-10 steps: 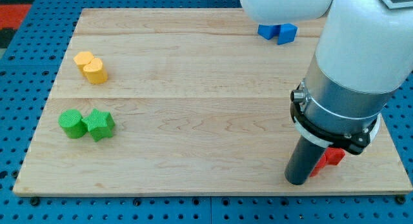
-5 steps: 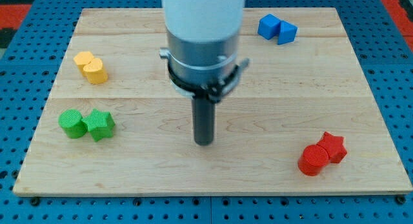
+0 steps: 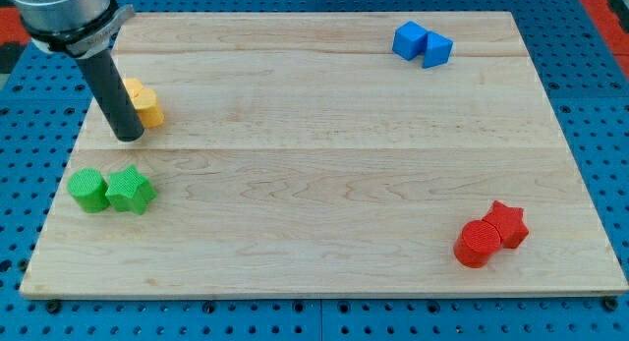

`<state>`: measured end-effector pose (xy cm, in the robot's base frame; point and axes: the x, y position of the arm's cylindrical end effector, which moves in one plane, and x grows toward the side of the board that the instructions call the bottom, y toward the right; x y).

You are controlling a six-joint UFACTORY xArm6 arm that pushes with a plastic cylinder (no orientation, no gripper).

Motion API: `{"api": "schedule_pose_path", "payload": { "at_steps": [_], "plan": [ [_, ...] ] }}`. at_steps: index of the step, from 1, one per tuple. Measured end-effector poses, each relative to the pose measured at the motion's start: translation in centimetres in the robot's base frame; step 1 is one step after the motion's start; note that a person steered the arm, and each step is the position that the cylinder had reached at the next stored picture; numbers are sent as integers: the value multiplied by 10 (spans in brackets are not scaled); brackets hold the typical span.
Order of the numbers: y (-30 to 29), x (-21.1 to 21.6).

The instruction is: Separate the yellow hexagon from the yellow heart

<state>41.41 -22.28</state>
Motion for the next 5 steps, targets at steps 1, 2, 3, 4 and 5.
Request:
{"api": "schedule_pose_path", "payload": {
  "at_steps": [1, 2, 3, 4, 5],
  "plan": [
    [0, -35],
    [0, -67],
    [-1, -74],
    [-66, -71],
    [-72, -91]
  ]
}}
